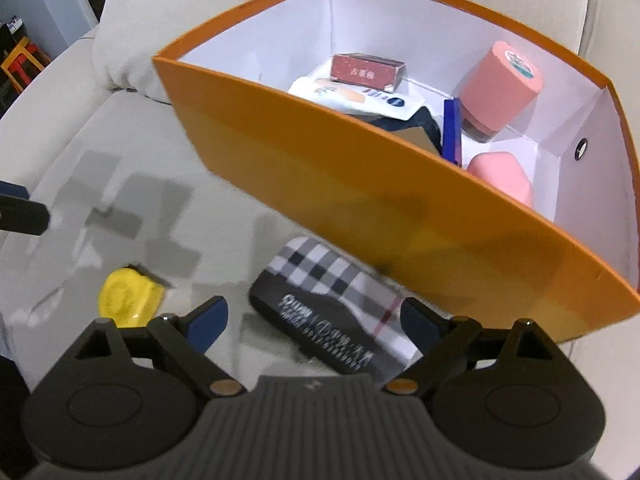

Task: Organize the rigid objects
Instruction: 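Withdraw both tools from the shoebox toward the tape measure and plaid case, then grasp the yellow tape measure with the left tool while the right tool grasps the plaid case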

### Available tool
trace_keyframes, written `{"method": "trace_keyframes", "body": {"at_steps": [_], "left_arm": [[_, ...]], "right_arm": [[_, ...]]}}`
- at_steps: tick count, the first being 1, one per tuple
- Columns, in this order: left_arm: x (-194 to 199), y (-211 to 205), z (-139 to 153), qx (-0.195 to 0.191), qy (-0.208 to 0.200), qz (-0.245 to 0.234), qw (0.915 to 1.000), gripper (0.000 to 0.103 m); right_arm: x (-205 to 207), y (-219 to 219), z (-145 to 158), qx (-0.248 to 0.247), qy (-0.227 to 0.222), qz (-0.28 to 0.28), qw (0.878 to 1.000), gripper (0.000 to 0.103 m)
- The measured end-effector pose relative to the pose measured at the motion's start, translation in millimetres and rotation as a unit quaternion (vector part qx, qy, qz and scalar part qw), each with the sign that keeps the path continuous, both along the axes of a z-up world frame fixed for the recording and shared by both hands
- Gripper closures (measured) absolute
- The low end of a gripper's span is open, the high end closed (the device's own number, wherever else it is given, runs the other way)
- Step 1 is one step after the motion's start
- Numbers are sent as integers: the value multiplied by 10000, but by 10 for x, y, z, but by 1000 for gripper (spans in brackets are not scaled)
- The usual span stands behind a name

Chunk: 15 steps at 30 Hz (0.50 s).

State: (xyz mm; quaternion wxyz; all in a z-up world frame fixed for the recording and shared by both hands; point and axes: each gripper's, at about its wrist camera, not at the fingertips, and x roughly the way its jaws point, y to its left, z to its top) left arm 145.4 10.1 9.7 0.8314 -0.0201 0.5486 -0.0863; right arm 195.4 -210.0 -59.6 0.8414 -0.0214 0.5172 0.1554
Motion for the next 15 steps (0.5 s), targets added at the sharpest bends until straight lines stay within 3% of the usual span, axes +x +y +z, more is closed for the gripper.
{"method": "trace_keyframes", "body": {"at_steps": [6, 9, 12, 15], "left_arm": [[45, 26, -53, -129, 160, 68, 9998, 16], [50, 35, -51, -91, 121, 56, 9999, 16], [55, 62, -77, -55, 145, 74, 9999, 16], [63, 87, -112, -71, 237, 130, 9996, 16]], "right_arm": [[111, -39, -135, 36, 18, 29, 10000, 9], [104, -4, -194, 36, 9, 173, 9998, 1], [85, 40, -220, -104, 3, 271, 9996, 1], [41, 30, -210, 31, 219, 321, 9992, 1]]}}
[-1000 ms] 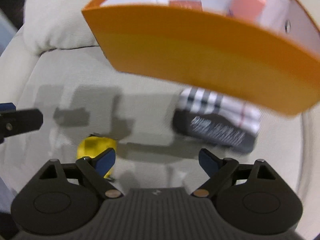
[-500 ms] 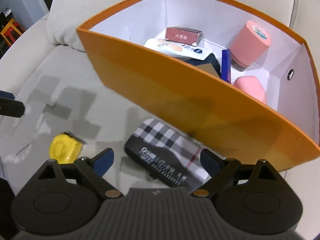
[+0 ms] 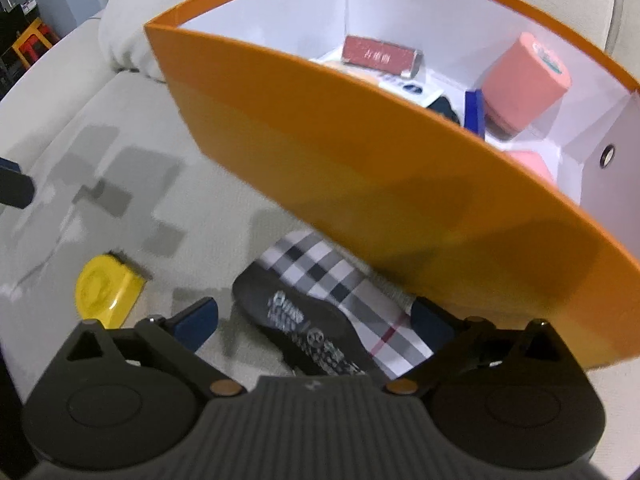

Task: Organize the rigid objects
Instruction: 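Grasp the yellow tape measure with the left tool while the right tool grasps the plaid case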

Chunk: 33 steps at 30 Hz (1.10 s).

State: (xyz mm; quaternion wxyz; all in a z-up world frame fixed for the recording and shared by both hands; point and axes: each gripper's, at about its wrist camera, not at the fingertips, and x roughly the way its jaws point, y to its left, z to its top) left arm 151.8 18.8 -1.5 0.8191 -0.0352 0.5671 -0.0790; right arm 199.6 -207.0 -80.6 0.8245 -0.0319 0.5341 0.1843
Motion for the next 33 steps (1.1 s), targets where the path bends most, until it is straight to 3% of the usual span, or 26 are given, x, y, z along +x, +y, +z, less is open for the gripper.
{"method": "trace_keyframes", "body": {"at_steps": [5, 10, 18, 23, 27, 29, 33], "left_arm": [[-23, 48, 17, -39, -5, 26, 10000, 16], [-47, -25, -39, 20, 6, -27, 10000, 16], [-142, -293, -440, 69, 351, -504, 9981, 16], [-116, -407, -585, 132, 196, -695, 9973, 17], [-95, -448, -667, -103, 330, -702, 9969, 19], [-85, -460, -728, -139, 451, -639, 9968, 23], [-104, -484, -786, -94, 409, -609, 9973, 23]], "right_arm": [[-214, 36, 52, 238, 232, 252, 9991, 1], [-271, 121, 31, -261, -77, 18, 9996, 1], [-148, 260, -48, -555, -39, -9, 9984, 1], [-149, 270, -100, -615, 17, -16, 9981, 1], [-146, 253, -95, -679, -11, -39, 9977, 1], [-142, 240, -97, -705, -25, -49, 9975, 1], [-163, 263, -60, -852, -164, 18, 9962, 2]]}}
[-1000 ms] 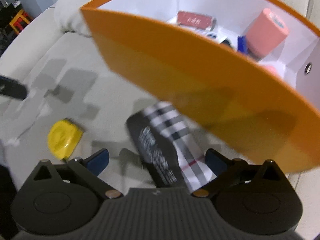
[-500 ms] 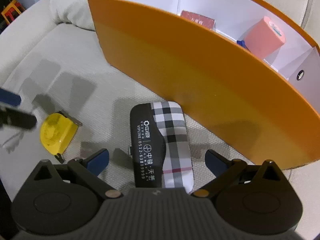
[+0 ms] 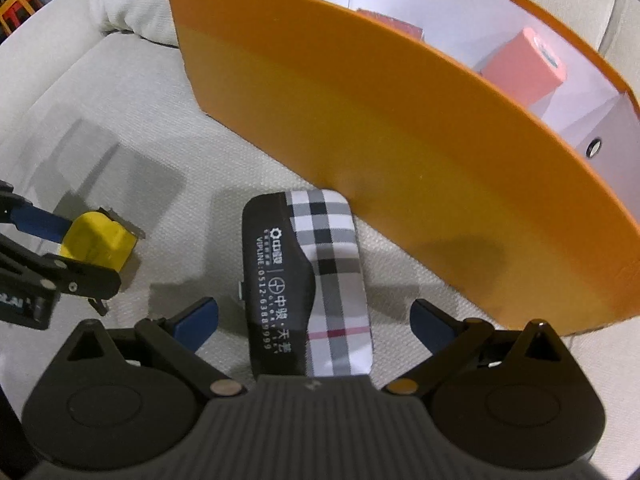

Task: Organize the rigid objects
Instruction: 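Grasp the yellow tape measure with the left tool while the right tool grasps the plaid case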

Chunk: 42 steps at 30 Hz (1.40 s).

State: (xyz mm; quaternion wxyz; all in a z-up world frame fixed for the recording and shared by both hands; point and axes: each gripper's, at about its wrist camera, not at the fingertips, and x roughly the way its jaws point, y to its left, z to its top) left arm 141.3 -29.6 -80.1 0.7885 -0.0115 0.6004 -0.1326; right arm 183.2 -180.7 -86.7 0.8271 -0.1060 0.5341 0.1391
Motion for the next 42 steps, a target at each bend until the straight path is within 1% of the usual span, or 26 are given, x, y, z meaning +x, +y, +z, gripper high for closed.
{"method": "trace_keyframes", "body": {"at_steps": [4, 5, 6, 7, 8, 15, 21, 23, 24, 25, 28, 31, 33, 34, 39, 42], "left_arm": [[-20, -53, -12, 115, -49, -14, 9999, 23], [-27, -66, -15, 156, -61, -14, 9999, 24], [-35, -80, -14, 205, -83, -24, 9998, 27], [-40, -96, -15, 242, -103, -22, 9997, 36], [-46, -99, -12, 281, -123, -12, 9995, 38], [-70, -127, 1, 227, -110, 12, 9997, 40], [-94, -131, 7, 254, -153, -72, 9995, 46], [-96, -133, 17, 235, -165, -92, 9995, 46], [-101, -138, 23, 234, -173, -101, 9995, 46], [-107, -123, 30, 233, -187, -108, 9995, 46], [-154, -133, 46, 295, -224, -197, 9991, 46], [-165, -113, 45, 276, -218, -224, 9991, 46], [-157, -77, 67, 250, -204, -209, 9993, 46], [-84, -57, 70, 242, -190, -181, 9994, 46], [-60, -18, 102, 283, -277, -165, 9991, 46], [-65, -4, 120, 265, -299, -172, 9991, 46]], "right_arm": [[42, 20, 19, 8, -50, -15, 10000, 2], [57, 27, 13, -1, -45, -26, 10000, 2], [74, 36, 1, -4, -36, -32, 10000, 2], [87, 46, -9, -6, -29, -41, 10000, 6], [104, 62, -21, -14, -1, -51, 10000, 8], [197, 100, -61, 79, 57, -170, 9998, 8], [251, 45, -82, 224, 286, -335, 9988, 10], [236, 42, -51, 218, 284, -366, 9987, 18], [226, 46, -24, 252, 264, -385, 9986, 31], [217, 25, 15, 327, 264, -432, 9982, 33], [172, -28, 43, 420, 294, -637, 9967, 33], [113, -43, 58, 400, 275, -688, 9964, 33], [113, -32, 76, 449, 295, -743, 9958, 33], [91, -46, 92, 478, 305, -769, 9954, 33], [-6, -65, 147, 515, 301, -784, 9951, 33], [-48, -95, 145, 496, 407, -761, 9950, 33]]}}
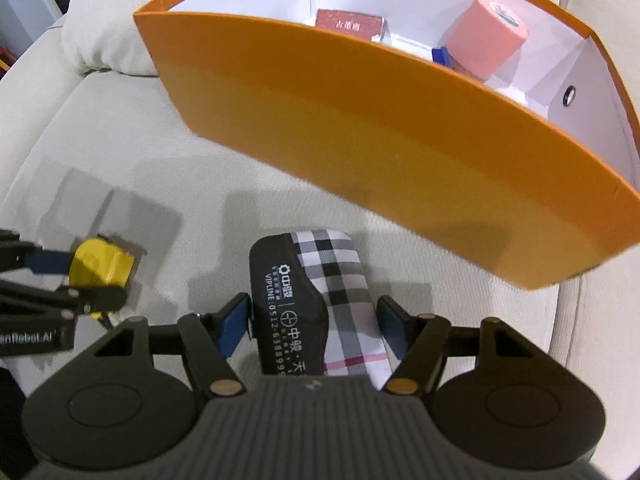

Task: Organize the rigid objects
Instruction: 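Grasp the yellow tape measure with the left tool while the right tool grasps the plaid case, then lift the tape measure and plaid case and carry them over the shoebox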

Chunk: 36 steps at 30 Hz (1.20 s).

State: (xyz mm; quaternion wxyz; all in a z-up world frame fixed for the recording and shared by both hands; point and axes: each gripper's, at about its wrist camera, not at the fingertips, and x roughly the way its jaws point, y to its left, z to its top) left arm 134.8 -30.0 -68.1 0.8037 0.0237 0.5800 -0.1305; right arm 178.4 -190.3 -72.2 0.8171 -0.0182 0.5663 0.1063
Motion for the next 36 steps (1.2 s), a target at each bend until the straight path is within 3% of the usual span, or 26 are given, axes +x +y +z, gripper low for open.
{"method": "trace_keyframes", "body": {"at_steps": [7, 13, 17, 36], "left_arm": [[-6, 32, -10, -71, 62, 86, 9999, 46], [-15, 42, 3, -109, 85, 52, 9999, 46], [-15, 55, 2, -116, 70, 32, 9999, 46], [-193, 52, 393, -316, -354, -97, 9988, 46]], "right_arm": [[-39, 105, -142, -366, 155, 86, 9992, 33], [0, 88, -195, -210, 217, -82, 9995, 28], [10, 130, -188, -307, 165, -45, 9994, 31], [-426, -240, 386, 156, -242, -336, 9990, 35]]}}
